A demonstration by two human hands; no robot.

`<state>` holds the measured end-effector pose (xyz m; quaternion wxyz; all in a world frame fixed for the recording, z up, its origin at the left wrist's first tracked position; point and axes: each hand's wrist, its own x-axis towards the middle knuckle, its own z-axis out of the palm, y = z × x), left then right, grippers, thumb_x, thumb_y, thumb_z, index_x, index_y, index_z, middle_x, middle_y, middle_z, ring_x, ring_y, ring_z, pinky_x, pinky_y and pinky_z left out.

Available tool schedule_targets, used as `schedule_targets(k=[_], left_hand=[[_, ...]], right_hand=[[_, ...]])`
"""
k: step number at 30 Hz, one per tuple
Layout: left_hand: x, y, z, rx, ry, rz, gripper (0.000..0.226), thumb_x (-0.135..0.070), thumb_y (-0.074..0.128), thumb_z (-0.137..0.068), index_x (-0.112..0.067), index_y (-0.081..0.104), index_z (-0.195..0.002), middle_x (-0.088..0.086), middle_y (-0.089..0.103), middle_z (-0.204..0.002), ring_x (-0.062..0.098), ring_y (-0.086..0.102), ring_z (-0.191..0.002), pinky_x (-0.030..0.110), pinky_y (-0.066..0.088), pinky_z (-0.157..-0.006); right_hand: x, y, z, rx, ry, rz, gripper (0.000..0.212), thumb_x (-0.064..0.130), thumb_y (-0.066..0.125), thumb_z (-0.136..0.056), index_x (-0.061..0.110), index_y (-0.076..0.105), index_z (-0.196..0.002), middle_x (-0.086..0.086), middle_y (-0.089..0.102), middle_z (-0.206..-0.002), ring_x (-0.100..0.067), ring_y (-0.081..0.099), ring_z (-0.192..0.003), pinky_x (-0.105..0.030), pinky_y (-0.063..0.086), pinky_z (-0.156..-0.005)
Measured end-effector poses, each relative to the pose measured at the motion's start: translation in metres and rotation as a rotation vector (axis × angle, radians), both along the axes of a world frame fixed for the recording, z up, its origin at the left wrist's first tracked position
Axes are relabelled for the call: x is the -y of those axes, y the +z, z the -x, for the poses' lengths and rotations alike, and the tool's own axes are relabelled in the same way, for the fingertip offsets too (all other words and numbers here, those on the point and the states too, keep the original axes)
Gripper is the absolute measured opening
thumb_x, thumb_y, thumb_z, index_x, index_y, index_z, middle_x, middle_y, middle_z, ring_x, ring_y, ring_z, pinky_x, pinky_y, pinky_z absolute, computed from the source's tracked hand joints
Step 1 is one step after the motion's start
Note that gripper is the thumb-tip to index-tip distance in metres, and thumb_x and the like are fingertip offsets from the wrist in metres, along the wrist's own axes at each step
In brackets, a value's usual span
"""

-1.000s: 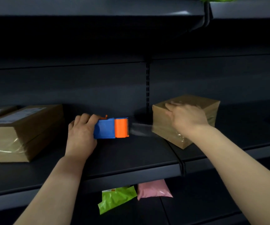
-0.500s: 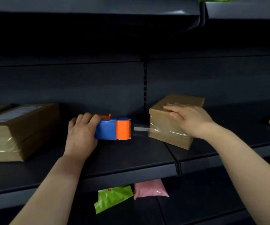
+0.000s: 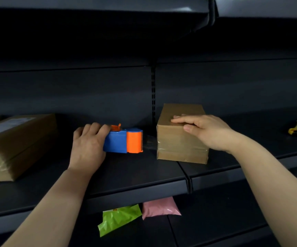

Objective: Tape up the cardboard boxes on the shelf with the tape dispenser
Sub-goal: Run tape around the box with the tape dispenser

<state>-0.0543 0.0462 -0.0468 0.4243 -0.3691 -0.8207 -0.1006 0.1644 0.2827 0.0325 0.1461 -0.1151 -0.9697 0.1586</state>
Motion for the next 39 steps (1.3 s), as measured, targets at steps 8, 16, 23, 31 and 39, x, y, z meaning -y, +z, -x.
schedule_targets(k=[8,16,23,31,39], left_hand=[[-0.02,0.003,-0.013,-0.054,0.035,0.001,0.05,0.004,0.072,-0.055,-0.011,0.061,-0.101,0.012,0.056,-0.087,0.036,0.055,-0.083,0.05,0.042,-0.077],[-0.032,-0.004,-0.022,-0.029,-0.001,-0.021,0.052,0.006,0.073,-0.054,-0.01,0.062,-0.102,0.011,0.056,-0.086,0.036,0.055,-0.082,0.049,0.044,-0.075],[-0.026,-0.008,-0.018,0.003,-0.042,-0.043,0.051,0.005,0.072,-0.054,-0.012,0.059,-0.1,0.009,0.056,-0.086,0.036,0.055,-0.082,0.05,0.045,-0.075],[-0.021,-0.009,-0.008,0.114,-0.14,-0.009,0.061,0.004,0.074,-0.05,-0.016,0.059,-0.105,0.005,0.057,-0.09,0.033,0.055,-0.088,0.045,0.044,-0.075],[-0.025,-0.002,-0.032,-0.067,-0.43,0.024,0.047,-0.015,0.074,-0.061,-0.02,0.054,-0.103,0.001,0.06,-0.087,0.025,0.055,-0.084,0.04,0.037,-0.083]], right_hand=[[-0.001,0.009,-0.004,0.08,0.028,0.036,0.04,0.025,0.043,-0.103,0.055,0.047,-0.13,0.031,0.038,-0.144,-0.006,0.031,-0.139,-0.031,0.024,-0.111],[0.04,-0.035,0.034,-0.373,-0.325,-0.449,0.043,0.052,0.032,-0.092,0.024,0.064,-0.092,0.002,0.065,-0.089,-0.022,0.059,-0.086,-0.041,0.033,-0.088],[0.026,-0.054,0.055,-0.664,-0.346,-0.543,0.044,0.058,0.045,-0.088,0.02,0.064,-0.078,0.001,0.06,-0.077,-0.022,0.056,-0.075,-0.04,0.031,-0.076],[0.058,-0.01,0.067,-0.201,-0.313,-0.346,0.035,0.039,0.048,-0.09,0.021,0.058,-0.118,0.0,0.052,-0.119,-0.022,0.05,-0.111,-0.048,0.037,-0.095],[0.053,0.012,0.042,-0.024,-0.203,-0.185,0.058,0.014,0.046,-0.086,0.033,0.047,-0.141,0.007,0.047,-0.128,-0.017,0.045,-0.121,-0.035,0.041,-0.096]])
